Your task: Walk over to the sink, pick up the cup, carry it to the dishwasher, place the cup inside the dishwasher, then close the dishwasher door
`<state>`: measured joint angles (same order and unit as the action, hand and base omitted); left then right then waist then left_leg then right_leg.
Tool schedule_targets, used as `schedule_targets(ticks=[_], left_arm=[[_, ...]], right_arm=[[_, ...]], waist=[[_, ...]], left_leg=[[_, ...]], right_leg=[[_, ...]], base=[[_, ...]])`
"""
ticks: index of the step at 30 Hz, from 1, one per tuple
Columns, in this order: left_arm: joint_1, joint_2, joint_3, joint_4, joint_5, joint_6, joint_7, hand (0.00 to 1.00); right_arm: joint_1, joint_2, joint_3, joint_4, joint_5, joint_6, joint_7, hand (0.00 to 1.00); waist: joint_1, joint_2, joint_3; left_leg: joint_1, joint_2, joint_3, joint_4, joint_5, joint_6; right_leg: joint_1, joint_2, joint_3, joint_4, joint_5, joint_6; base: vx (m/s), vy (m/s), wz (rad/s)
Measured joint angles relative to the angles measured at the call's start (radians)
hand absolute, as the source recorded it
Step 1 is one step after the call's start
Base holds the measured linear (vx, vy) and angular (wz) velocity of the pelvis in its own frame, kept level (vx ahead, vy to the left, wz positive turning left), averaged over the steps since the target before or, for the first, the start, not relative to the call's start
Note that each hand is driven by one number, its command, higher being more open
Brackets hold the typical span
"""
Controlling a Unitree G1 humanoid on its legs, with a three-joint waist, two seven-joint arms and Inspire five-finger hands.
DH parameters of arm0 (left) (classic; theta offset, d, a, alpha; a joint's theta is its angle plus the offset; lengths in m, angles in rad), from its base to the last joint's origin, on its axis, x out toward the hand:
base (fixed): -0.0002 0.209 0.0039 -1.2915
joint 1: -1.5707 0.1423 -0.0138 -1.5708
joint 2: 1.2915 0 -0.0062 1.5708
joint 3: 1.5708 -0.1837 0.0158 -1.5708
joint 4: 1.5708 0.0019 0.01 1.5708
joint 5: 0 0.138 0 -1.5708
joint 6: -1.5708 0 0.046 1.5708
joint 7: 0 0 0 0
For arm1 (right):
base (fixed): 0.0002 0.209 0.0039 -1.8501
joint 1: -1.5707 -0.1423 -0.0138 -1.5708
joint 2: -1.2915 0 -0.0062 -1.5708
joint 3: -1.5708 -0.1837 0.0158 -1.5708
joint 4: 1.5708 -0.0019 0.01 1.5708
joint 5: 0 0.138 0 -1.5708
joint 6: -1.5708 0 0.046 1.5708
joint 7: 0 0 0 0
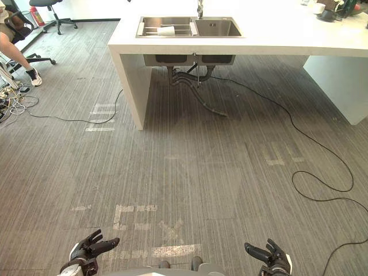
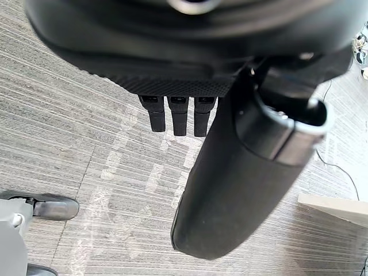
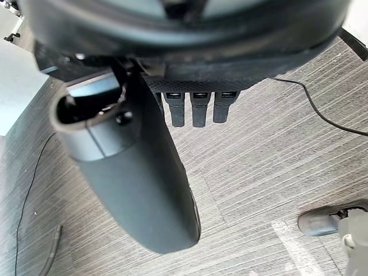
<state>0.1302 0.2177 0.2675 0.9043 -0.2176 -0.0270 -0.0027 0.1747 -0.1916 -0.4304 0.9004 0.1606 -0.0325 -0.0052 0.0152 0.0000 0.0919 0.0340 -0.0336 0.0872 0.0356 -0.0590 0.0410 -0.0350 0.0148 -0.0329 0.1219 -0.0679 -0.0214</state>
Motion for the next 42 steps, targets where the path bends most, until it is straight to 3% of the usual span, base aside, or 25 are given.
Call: schedule_targets(ticks=[25,30,33,37,38,39,41,42], left_arm=[[0.009,0.000,-0.011,-0.035,-0.020,0.000,-0.002,0.90],[0.014,-0.006,-0.018,-0.080,-0.038,0.000,0.004,0.90],[0.021,-0.018,-0.020,-0.109,-0.038,0.000,0.007,0.90],[0.061,-0.058,-0.062,-0.210,-0.046,0.000,0.014,0.90],[0.065,-0.066,-0.079,-0.237,-0.059,0.001,0.019,0.90],[0.072,-0.069,-0.093,-0.281,-0.059,0.002,0.027,0.90],[0.076,-0.074,-0.100,-0.319,-0.060,0.003,0.044,0.90],[0.075,-0.074,-0.100,-0.329,-0.060,0.002,0.047,0.90]], right_arm=[[-0.016,-0.001,-0.035,0.021,0.014,0.002,-0.001,0.90],[-0.018,-0.001,-0.035,0.007,0.014,0.006,-0.007,0.90],[-0.028,-0.003,-0.035,-0.014,0.014,0.007,-0.021,0.90],[-0.015,-0.004,-0.035,-0.046,0.014,0.011,-0.040,0.90],[-0.010,-0.001,-0.031,-0.063,0.014,0.014,-0.040,0.90],[-0.003,0.006,-0.014,-0.091,0.014,0.018,-0.040,0.90],[0.000,0.011,0.002,-0.106,0.016,0.022,-0.040,0.90],[-0.002,0.011,0.008,-0.111,0.016,0.022,-0.040,0.90]], waist=[[0.002,0.000,-0.004],[0.003,0.001,-0.003],[0.003,0.004,0.000],[0.013,0.001,0.011],[0.019,0.005,0.025],[0.015,0.003,0.044],[0.008,0.004,0.055],[0.000,0.005,0.056]], left_leg=[[0.012,-0.009,-0.018,-0.041,0.015,-0.006],[-0.001,-0.009,-0.013,-0.013,-0.017,-0.009],[-0.036,-0.007,-0.004,0.055,-0.071,-0.005],[-0.099,-0.009,0.037,0.234,-0.207,0.015],[-0.097,-0.009,0.037,0.273,-0.242,0.018],[-0.077,-0.012,0.029,0.299,-0.266,0.036],[-0.026,-0.018,0.017,0.304,-0.303,0.039],[-0.011,-0.018,0.011,0.295,-0.312,0.037]], right_leg=[[-0.002,-0.008,-0.021,0.004,-0.013,0.005],[-0.015,-0.011,-0.018,0.035,-0.041,0.006],[-0.029,-0.012,-0.012,0.051,-0.065,0.009],[-0.118,-0.041,-0.002,0.282,-0.199,0.058],[-0.173,-0.050,-0.002,0.429,-0.216,0.082],[-0.257,-0.063,-0.007,0.638,-0.212,0.087],[-0.342,-0.086,-0.027,0.754,-0.252,0.066],[-0.363,-0.091,-0.035,0.743,-0.257,0.067]], base=[[0.01,0.001,0.02],[0.05,0.001,-0.02],[0.06,0.017,-0.07],[0.13,0.049,-0.07],[0.21,0.060,0.05],[0.23,0.061,0.05],[0.37,0.054,0.13],[0.49,0.041,0.19]])
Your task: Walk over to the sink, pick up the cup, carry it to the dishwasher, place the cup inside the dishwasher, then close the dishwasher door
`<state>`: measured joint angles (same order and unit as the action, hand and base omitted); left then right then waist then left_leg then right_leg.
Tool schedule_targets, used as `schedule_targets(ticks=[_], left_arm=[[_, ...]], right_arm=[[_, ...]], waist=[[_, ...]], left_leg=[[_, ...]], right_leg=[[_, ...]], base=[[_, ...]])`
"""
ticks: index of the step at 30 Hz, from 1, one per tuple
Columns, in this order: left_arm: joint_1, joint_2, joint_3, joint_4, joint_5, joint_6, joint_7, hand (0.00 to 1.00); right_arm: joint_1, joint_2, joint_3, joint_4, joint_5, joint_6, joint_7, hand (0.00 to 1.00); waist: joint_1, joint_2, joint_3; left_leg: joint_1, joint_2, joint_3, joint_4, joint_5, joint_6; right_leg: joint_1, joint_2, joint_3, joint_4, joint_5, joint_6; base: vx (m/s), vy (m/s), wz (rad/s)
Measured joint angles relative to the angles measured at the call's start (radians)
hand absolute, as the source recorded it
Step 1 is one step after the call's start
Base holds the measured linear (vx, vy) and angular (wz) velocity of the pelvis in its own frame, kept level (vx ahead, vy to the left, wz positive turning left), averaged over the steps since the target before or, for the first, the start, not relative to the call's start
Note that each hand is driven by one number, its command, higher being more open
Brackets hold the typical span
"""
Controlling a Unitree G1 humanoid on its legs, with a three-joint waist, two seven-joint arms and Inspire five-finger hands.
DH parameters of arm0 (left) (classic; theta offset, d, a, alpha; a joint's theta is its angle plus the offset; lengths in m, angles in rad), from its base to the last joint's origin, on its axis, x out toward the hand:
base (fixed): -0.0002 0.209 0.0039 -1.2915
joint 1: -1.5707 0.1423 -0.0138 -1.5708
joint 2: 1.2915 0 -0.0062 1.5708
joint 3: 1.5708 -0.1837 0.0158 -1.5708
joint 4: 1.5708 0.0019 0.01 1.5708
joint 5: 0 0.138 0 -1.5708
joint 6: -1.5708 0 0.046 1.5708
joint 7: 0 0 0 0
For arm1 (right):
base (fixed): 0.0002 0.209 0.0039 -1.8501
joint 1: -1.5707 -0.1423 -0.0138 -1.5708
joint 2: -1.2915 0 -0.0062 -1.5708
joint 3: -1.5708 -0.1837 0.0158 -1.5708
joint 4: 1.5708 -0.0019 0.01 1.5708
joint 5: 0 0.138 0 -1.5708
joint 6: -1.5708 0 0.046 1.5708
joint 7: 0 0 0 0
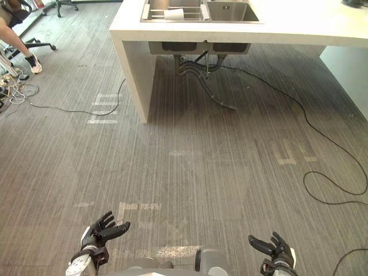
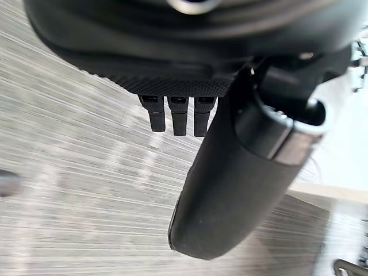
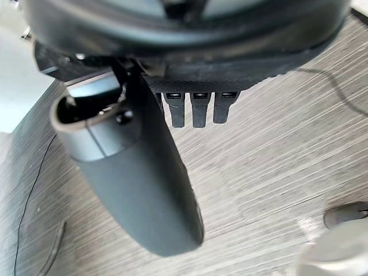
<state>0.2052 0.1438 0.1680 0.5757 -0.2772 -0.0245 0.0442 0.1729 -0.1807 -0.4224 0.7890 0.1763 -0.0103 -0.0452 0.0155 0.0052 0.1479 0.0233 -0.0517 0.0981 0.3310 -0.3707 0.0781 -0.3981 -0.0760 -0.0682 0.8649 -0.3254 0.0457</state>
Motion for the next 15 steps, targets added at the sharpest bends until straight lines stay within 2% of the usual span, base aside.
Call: schedule_targets(ticks=[2,4,5,6,7,8,9,10,11,12,14,15], left_arm=[[-0.023,0.002,0.001,-0.019,-0.009,-0.002,0.004,0.90],[-0.057,0.002,0.002,-0.019,-0.019,-0.004,0.014,0.90],[-0.074,0.009,0.002,-0.016,-0.019,-0.006,0.021,0.90],[-0.077,0.012,0.004,-0.015,-0.019,-0.006,0.024,0.90],[-0.083,0.002,0.011,-0.005,-0.019,-0.007,0.030,0.90],[-0.096,-0.004,0.011,-0.005,-0.020,-0.007,0.035,0.90],[-0.106,-0.013,0.011,-0.005,-0.020,-0.005,0.037,0.90],[-0.108,-0.039,0.015,-0.013,-0.021,-0.005,0.040,0.90],[-0.098,-0.052,0.014,-0.034,-0.030,-0.006,0.039,0.90],[-0.098,-0.057,0.009,-0.065,-0.043,-0.006,0.038,0.90],[-0.101,-0.064,0.000,-0.138,-0.050,-0.007,0.039,0.90],[-0.103,-0.075,0.000,-0.182,-0.051,-0.008,0.039,0.90]], right_arm=[[-0.017,-0.007,0.002,-0.001,0.000,0.000,0.001,0.90],[-0.044,-0.033,0.002,0.020,0.000,0.000,0.002,0.90],[-0.045,-0.044,0.001,0.025,0.000,0.000,-0.001,0.90],[-0.045,-0.050,0.001,0.028,0.000,0.000,-0.002,0.90],[-0.053,-0.063,0.000,0.035,0.000,0.003,-0.008,0.90],[-0.061,-0.060,0.003,0.020,0.000,0.005,-0.013,0.90],[-0.059,-0.060,0.008,0.010,0.000,0.005,-0.012,0.90],[-0.048,-0.058,0.030,-0.012,0.000,0.005,-0.013,0.90],[-0.034,-0.051,0.048,-0.034,0.007,0.001,-0.016,0.90],[-0.022,-0.037,0.067,-0.069,0.026,-0.004,-0.018,0.90],[-0.018,-0.023,0.080,-0.124,0.030,-0.018,-0.018,0.90],[-0.019,-0.022,0.077,-0.152,0.035,-0.024,-0.018,0.90]], waist=[[-0.015,0.008,0.005],[-0.033,0.029,0.017],[-0.046,0.028,0.017],[-0.055,0.027,0.016],[-0.057,0.049,0.019],[-0.055,0.055,0.020],[-0.056,0.056,0.028],[-0.053,0.052,0.037],[-0.047,0.049,0.041],[-0.031,0.043,0.045],[0.004,0.019,0.052],[0.017,0.024,0.054]], left_leg=[[0.058,0.013,-0.024,-0.055,-0.007,-0.008],[0.105,0.050,-0.046,-0.104,-0.008,-0.040],[0.126,0.059,-0.070,-0.111,-0.018,-0.068],[0.140,0.066,-0.079,-0.107,-0.027,-0.085],[0.151,0.096,-0.084,-0.063,-0.034,-0.108],[0.113,0.112,-0.066,0.058,0.006,-0.143],[0.077,0.118,-0.054,0.171,0.048,-0.135],[-0.008,0.145,-0.034,0.433,0.224,-0.103],[-0.067,0.193,-0.004,0.605,0.237,-0.090],[-0.139,0.250,0.048,0.765,0.220,-0.078],[-0.263,0.290,0.107,0.825,0.192,-0.074],[-0.349,0.306,0.123,0.787,0.180,-0.082]], right_leg=[[-0.076,0.007,-0.021,-0.114,0.002,0.000],[-0.125,0.040,-0.035,-0.294,0.070,-0.014],[-0.146,0.048,-0.029,-0.400,0.190,-0.032],[-0.143,0.049,-0.029,-0.412,0.276,-0.053],[-0.138,0.061,-0.051,-0.358,0.286,-0.100],[-0.106,0.072,-0.061,-0.340,0.234,-0.140],[-0.074,0.076,-0.068,-0.344,0.216,-0.164],[0.028,0.083,-0.070,-0.386,0.193,-0.198],[0.120,0.095,-0.070,-0.434,0.186,-0.210],[0.221,0.105,-0.066,-0.487,0.179,-0.220],[0.329,0.104,-0.043,-0.567,0.153,-0.247],[0.377,0.106,-0.039,-0.614,0.135,-0.239]], base=[[0.50,-0.024,0.30],[0.63,-0.098,0.42],[0.54,-0.116,0.49],[0.71,-0.176,0.45],[0.72,-0.193,0.21],[0.70,-0.184,0.15],[0.67,-0.188,0.18],[0.65,-0.175,0.18],[0.74,-0.199,0.08],[0.58,-0.144,-0.12],[0.49,-0.098,-0.29],[0.44,-0.038,-0.23]])
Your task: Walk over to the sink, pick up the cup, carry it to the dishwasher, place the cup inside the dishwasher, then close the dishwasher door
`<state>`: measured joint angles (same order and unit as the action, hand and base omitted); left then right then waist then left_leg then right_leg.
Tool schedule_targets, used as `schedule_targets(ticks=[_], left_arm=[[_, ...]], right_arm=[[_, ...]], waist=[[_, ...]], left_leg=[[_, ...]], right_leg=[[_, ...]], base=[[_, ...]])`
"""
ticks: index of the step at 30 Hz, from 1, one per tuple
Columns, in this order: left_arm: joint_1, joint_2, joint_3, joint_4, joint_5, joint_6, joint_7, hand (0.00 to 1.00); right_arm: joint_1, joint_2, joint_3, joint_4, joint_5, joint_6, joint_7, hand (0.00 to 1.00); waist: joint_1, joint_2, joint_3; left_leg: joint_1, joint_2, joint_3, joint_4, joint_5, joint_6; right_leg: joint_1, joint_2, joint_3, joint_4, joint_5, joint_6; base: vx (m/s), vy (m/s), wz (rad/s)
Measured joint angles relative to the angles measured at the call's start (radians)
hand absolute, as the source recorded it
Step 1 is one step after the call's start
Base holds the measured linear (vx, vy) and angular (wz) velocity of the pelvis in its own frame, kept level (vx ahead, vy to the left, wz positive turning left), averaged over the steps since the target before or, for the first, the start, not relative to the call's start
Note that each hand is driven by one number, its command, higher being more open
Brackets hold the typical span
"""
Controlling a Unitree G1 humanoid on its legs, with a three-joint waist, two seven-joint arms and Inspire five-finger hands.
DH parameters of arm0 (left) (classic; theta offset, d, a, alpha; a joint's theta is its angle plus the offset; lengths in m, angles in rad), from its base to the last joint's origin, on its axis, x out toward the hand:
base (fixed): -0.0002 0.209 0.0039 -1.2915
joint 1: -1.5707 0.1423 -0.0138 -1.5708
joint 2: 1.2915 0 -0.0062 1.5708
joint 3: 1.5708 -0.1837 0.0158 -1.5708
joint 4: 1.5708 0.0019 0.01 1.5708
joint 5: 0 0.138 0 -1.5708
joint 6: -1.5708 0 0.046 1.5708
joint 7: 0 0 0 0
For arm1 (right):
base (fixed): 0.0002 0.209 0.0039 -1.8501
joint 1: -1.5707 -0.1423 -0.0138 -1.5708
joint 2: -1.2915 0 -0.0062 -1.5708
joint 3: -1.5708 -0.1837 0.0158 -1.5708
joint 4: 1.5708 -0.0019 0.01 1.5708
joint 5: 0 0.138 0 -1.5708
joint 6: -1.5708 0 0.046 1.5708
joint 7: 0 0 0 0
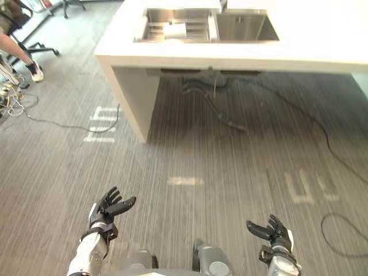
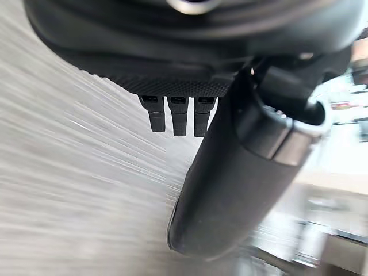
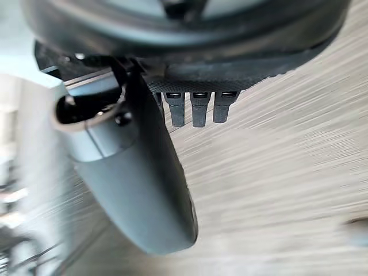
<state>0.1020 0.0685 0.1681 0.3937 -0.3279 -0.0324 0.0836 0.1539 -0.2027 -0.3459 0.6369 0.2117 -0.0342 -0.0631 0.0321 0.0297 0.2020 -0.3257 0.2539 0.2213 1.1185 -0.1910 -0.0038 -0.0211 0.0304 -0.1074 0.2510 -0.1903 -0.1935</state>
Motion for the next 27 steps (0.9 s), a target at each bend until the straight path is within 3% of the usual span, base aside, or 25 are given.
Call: schedule_targets(ticks=[2,4,5,6,7,8,9,11,12,13,16,17,20,22,23,24,26,27], left_arm=[[0.003,-0.003,-0.003,-0.048,-0.007,-0.003,0.001,0.90],[0.014,-0.005,-0.014,-0.096,-0.007,-0.003,0.006,0.90],[0.029,-0.006,-0.025,-0.145,-0.008,-0.003,0.008,0.90],[0.041,-0.004,-0.036,-0.198,-0.008,-0.005,0.025,0.90],[0.041,0.000,-0.040,-0.213,-0.008,-0.007,0.032,0.90],[0.040,0.006,-0.043,-0.249,-0.008,-0.007,0.046,0.90],[0.030,0.005,-0.050,-0.286,-0.008,-0.007,0.054,0.90],[0.025,0.009,-0.085,-0.351,-0.008,-0.006,0.064,0.90],[0.018,0.018,-0.112,-0.407,-0.008,-0.006,0.065,0.90],[0.009,0.028,-0.127,-0.467,-0.005,-0.007,0.072,0.90],[-0.015,0.032,-0.125,-0.571,-0.004,-0.032,0.099,0.90],[-0.033,0.037,-0.123,-0.609,-0.004,-0.068,0.106,0.90],[-0.080,0.040,-0.112,-0.661,-0.004,-0.131,0.118,0.90],[-0.098,0.040,-0.097,-0.664,-0.003,-0.154,0.141,0.90],[-0.095,0.037,-0.093,-0.659,0.001,-0.158,0.159,0.90],[-0.085,0.017,-0.086,-0.645,0.012,-0.148,0.178,0.90],[-0.085,0.014,-0.076,-0.633,0.014,-0.144,0.188,0.90],[-0.086,0.000,-0.079,-0.632,0.014,-0.138,0.189,0.90]], right_arm=[[0.000,0.007,0.000,-0.004,0.003,0.000,-0.001,0.90],[0.006,0.007,0.000,-0.005,0.003,0.003,-0.002,0.90],[0.013,0.005,-0.001,-0.002,0.003,0.003,-0.002,0.90],[0.015,0.005,-0.002,0.010,0.003,0.007,-0.004,0.90],[0.015,0.008,-0.002,0.022,0.003,0.009,-0.005,0.90],[0.013,0.017,-0.002,0.047,0.001,0.013,-0.005,0.90],[0.017,0.021,-0.005,0.051,0.001,0.016,-0.005,0.90],[0.015,0.026,-0.020,0.074,0.000,0.018,-0.005,0.90],[0.015,0.036,-0.024,0.089,-0.001,0.021,-0.007,0.90],[0.013,0.048,-0.021,0.088,-0.002,0.023,-0.003,0.90],[0.006,0.056,0.015,0.071,-0.009,0.020,0.014,0.90],[0.016,0.057,0.034,0.051,-0.009,0.014,0.021,0.90],[0.015,0.057,0.040,0.041,-0.009,0.004,0.025,0.90],[0.017,0.056,0.039,0.044,-0.008,-0.001,0.023,0.90],[0.031,0.049,0.039,0.067,-0.008,-0.005,0.023,0.90],[0.019,0.028,0.034,0.106,-0.009,-0.004,0.019,0.90],[0.020,0.027,0.023,0.107,-0.009,0.003,0.019,0.90],[0.030,0.027,0.023,0.100,-0.009,0.006,0.021,0.90]], waist=[[0.008,0.000,0.002],[0.016,-0.008,0.008],[0.024,-0.008,0.007],[0.033,-0.007,0.007],[0.039,-0.017,0.003],[0.039,-0.047,-0.010],[0.028,-0.066,-0.019],[0.022,-0.069,-0.018],[0.008,-0.078,-0.020],[-0.009,-0.086,-0.020],[-0.023,-0.066,-0.020],[-0.026,-0.061,-0.023],[-0.040,-0.056,-0.021],[-0.062,-0.060,-0.024],[-0.081,-0.060,-0.024],[-0.067,-0.017,-0.026],[-0.061,-0.012,-0.026],[-0.063,-0.006,-0.023]], left_leg=[[-0.066,-0.004,0.048,-0.178,-0.030,0.000],[-0.082,-0.067,0.064,-0.455,-0.019,-0.015],[-0.084,-0.105,0.050,-0.665,0.034,-0.035],[-0.092,-0.130,0.020,-0.771,0.109,-0.039],[-0.090,-0.141,0.014,-0.752,0.153,-0.020],[-0.097,-0.181,0.014,-0.696,0.152,0.037],[-0.113,-0.203,0.026,-0.624,0.078,0.071],[-0.090,-0.209,0.036,-0.560,0.021,0.078],[-0.040,-0.227,0.030,-0.559,-0.018,0.085],[0.032,-0.243,0.024,-0.586,-0.047,0.086],[0.233,-0.228,0.024,-0.703,-0.077,0.077],[0.299,-0.213,0.024,-0.750,-0.087,0.060],[0.389,-0.184,0.008,-0.801,-0.116,0.015],[0.417,-0.159,-0.028,-0.802,-0.147,-0.023],[0.435,-0.152,-0.061,-0.790,-0.179,-0.061],[0.446,-0.104,-0.081,-0.784,-0.181,-0.071],[0.452,-0.091,-0.096,-0.735,-0.127,-0.097],[0.409,-0.070,-0.117,-0.599,-0.077,-0.093]], right_leg=[[0.066,-0.012,0.006,-0.031,-0.030,0.009],[0.119,-0.041,0.017,-0.038,-0.079,0.027],[0.143,-0.057,0.034,-0.043,-0.113,0.049],[0.160,-0.066,0.054,-0.040,-0.154,0.104],[0.170,-0.079,0.069,-0.038,-0.173,0.122],[0.180,-0.124,0.092,-0.017,-0.209,0.180],[0.165,-0.157,0.129,0.053,-0.218,0.208],[0.100,-0.164,0.185,0.271,-0.184,0.287],[0.017,-0.165,0.210,0.507,-0.094,0.426],[-0.067,-0.171,0.218,0.730,-0.094,0.421],[-0.212,-0.166,0.148,0.857,-0.129,0.336],[-0.272,-0.154,0.112,0.811,-0.147,0.305],[-0.395,-0.125,0.080,0.581,-0.147,0.288],[-0.435,-0.099,0.109,0.340,-0.071,0.267],[-0.421,-0.086,0.114,0.269,0.124,0.235],[-0.414,-0.049,0.098,0.306,0.094,0.205],[-0.401,-0.046,0.080,0.362,0.026,0.174],[-0.347,-0.039,0.060,0.351,0.003,0.156]], base=[[0.45,0.056,-0.05],[0.48,0.122,-0.08],[0.52,0.196,-0.36],[0.53,0.229,-0.45],[0.59,0.295,-0.53],[0.66,0.294,-0.34],[0.84,0.353,-0.23],[0.70,0.284,0.00],[0.65,0.230,0.14],[0.64,0.183,0.10],[0.58,0.072,-0.19],[0.50,-0.014,-0.13],[0.53,-0.136,0.16],[0.51,-0.237,0.58],[0.55,-0.260,0.40],[0.55,-0.256,0.25],[0.60,-0.319,0.12],[0.48,-0.281,0.36]])
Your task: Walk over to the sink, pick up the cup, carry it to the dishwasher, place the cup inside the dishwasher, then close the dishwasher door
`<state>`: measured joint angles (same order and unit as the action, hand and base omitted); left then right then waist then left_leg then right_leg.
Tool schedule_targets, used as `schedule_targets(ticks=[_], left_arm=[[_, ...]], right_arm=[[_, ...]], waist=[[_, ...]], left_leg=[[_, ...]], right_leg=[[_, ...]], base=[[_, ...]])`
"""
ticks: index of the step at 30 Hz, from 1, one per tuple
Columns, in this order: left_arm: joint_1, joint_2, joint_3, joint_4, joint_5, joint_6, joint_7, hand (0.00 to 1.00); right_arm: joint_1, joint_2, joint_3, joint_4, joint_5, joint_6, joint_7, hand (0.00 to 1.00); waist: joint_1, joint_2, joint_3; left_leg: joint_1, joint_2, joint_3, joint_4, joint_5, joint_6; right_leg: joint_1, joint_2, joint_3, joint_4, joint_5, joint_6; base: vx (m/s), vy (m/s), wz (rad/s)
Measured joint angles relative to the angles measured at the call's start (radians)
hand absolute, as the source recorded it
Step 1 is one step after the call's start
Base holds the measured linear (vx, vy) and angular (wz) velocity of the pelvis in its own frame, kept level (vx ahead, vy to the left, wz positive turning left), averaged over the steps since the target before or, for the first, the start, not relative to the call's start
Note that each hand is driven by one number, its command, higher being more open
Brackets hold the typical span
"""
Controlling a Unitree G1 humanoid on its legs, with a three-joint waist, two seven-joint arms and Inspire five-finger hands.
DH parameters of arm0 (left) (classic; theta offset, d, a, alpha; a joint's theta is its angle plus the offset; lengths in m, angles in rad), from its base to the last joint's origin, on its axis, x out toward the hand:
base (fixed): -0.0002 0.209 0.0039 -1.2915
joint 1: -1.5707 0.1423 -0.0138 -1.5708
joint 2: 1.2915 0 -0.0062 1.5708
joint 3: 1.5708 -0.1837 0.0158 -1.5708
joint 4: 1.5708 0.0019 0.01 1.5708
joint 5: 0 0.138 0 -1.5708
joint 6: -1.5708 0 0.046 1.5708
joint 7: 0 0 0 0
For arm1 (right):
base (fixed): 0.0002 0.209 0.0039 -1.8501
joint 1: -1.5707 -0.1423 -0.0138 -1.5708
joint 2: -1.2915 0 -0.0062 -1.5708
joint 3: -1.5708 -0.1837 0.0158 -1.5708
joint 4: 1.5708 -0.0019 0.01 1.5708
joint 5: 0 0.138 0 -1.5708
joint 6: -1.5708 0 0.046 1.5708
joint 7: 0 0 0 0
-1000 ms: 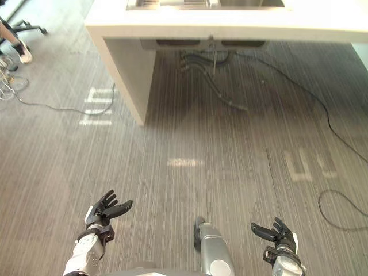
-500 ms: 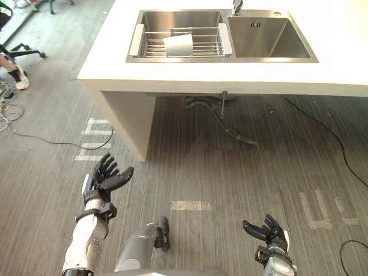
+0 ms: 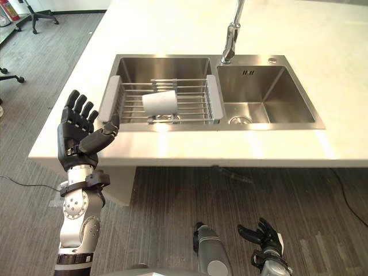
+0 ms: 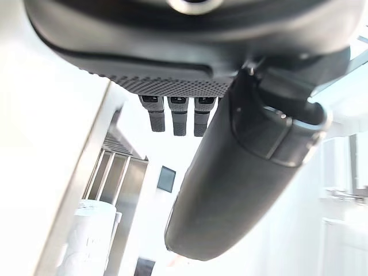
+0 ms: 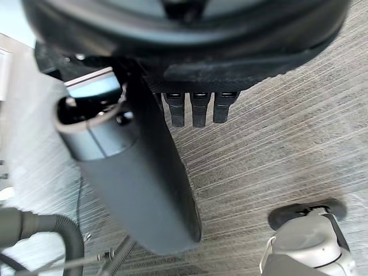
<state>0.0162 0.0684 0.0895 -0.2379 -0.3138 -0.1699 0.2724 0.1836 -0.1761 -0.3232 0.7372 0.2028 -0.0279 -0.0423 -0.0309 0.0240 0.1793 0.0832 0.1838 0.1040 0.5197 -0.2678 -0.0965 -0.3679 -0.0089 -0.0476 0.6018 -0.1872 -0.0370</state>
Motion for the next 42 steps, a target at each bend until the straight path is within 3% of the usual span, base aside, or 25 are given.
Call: schedule_targets(ticks=[1,2,4,7,9,10,11,12,14,21,22,31,42], left_arm=[[0.000,-0.008,-0.001,0.000,0.000,0.001,-0.001,0.90],[0.000,-0.008,-0.008,0.000,0.001,0.001,-0.002,0.90],[-0.002,0.007,-0.014,-0.004,0.024,0.001,-0.010,0.90],[-0.002,0.035,-0.028,-0.048,0.046,0.002,-0.024,0.90],[-0.015,0.054,-0.029,-0.073,0.094,0.003,-0.040,0.90],[-0.040,0.081,-0.046,-0.071,0.146,0.004,-0.053,0.90],[-0.047,0.090,-0.052,-0.072,0.167,0.004,-0.055,0.90],[-0.052,0.104,-0.055,-0.069,0.188,0.004,-0.058,0.90],[-0.061,0.168,-0.080,-0.042,0.272,0.025,-0.071,0.90],[-0.122,0.304,-0.187,0.008,0.426,0.054,-0.128,0.90],[-0.204,0.347,-0.235,0.096,0.502,0.058,-0.164,0.90],[-0.204,0.341,-0.235,0.102,0.504,0.058,-0.164,0.90],[-0.204,0.384,-0.235,0.286,0.632,0.081,-0.164,0.90]], right_arm=[[0.008,0.000,0.001,-0.009,0.000,0.000,0.001,0.90],[0.027,-0.001,0.006,-0.037,0.001,-0.001,0.001,0.90],[0.039,-0.003,0.008,-0.075,0.001,-0.006,-0.001,0.90],[0.049,-0.028,0.004,-0.118,0.009,-0.025,0.001,0.90],[0.052,-0.031,-0.010,-0.124,0.013,-0.028,0.003,0.90],[0.072,-0.034,-0.016,-0.124,0.013,-0.028,0.004,0.90],[0.079,-0.038,-0.017,-0.123,0.013,-0.028,0.005,0.90],[0.080,-0.033,-0.017,-0.116,0.013,-0.026,0.005,0.90],[0.103,0.008,-0.013,-0.111,0.012,-0.020,0.012,0.90],[0.108,0.041,0.016,-0.086,0.012,-0.019,0.031,0.90],[0.102,0.045,-0.026,-0.004,0.012,-0.017,0.042,0.90],[0.103,0.045,-0.027,0.002,0.010,-0.017,0.039,0.90],[0.098,0.044,-0.026,0.101,0.007,-0.017,0.021,0.90]], waist=[[0.000,0.002,0.002],[0.011,0.004,0.003],[0.025,0.005,0.002],[0.043,0.015,-0.007],[0.044,0.023,-0.015],[0.043,0.032,-0.028],[0.043,0.041,-0.035],[0.041,0.034,-0.038],[0.042,-0.002,-0.046],[0.038,-0.033,-0.074],[0.012,-0.022,-0.096],[0.010,-0.022,-0.096],[-0.009,-0.010,-0.103]], left_leg=[[-0.039,0.013,-0.015,0.103,0.047,0.003],[-0.119,0.045,-0.032,0.302,0.113,0.004],[-0.214,0.081,-0.002,0.450,0.068,-0.006],[-0.288,0.098,0.061,0.289,0.016,0.012],[-0.296,0.071,0.074,0.121,0.016,0.013],[-0.279,0.026,0.071,-0.078,0.118,0.028],[-0.277,0.020,0.068,-0.121,0.157,0.018],[-0.267,0.015,0.072,-0.135,0.145,-0.002],[-0.242,-0.028,0.095,-0.169,0.149,0.013],[-0.210,-0.059,0.161,-0.228,0.147,0.031],[-0.150,-0.107,0.190,-0.449,0.282,0.063],[-0.140,-0.110,0.190,-0.459,0.283,0.063],[-0.089,-0.127,0.149,-0.524,0.290,0.066]], right_leg=[[0.034,0.004,-0.010,-0.017,-0.007,-0.008],[0.109,0.012,-0.014,-0.065,-0.016,-0.018],[0.202,0.020,-0.016,-0.138,-0.018,-0.022],[0.267,0.018,-0.012,-0.201,-0.021,-0.025],[0.277,0.004,-0.013,-0.200,-0.031,-0.016],[0.269,-0.010,-0.012,-0.181,-0.058,0.016],[0.259,-0.008,-0.012,-0.164,-0.073,0.024],[0.250,-0.015,-0.006,-0.141,-0.090,0.034],[0.242,-0.054,0.021,-0.129,-0.103,0.054],[0.243,-0.068,0.082,-0.185,-0.080,0.087],[0.242,-0.075,0.138,-0.322,0.028,0.109],[0.252,-0.075,0.138,-0.332,0.029,0.110],[0.321,-0.080,0.128,-0.426,0.054,0.112]], base=[[0.39,-0.231,0.30],[0.28,-0.150,0.10],[0.32,-0.161,-0.02],[0.20,-0.020,-0.10],[0.15,0.121,0.08],[0.12,0.151,0.14],[0.12,0.167,0.11],[0.09,0.135,0.03],[0.10,0.139,-0.07],[0.05,0.081,-0.22],[0.00,0.000,0.00],[0.00,0.000,0.00],[0.03,-0.006,0.01]])
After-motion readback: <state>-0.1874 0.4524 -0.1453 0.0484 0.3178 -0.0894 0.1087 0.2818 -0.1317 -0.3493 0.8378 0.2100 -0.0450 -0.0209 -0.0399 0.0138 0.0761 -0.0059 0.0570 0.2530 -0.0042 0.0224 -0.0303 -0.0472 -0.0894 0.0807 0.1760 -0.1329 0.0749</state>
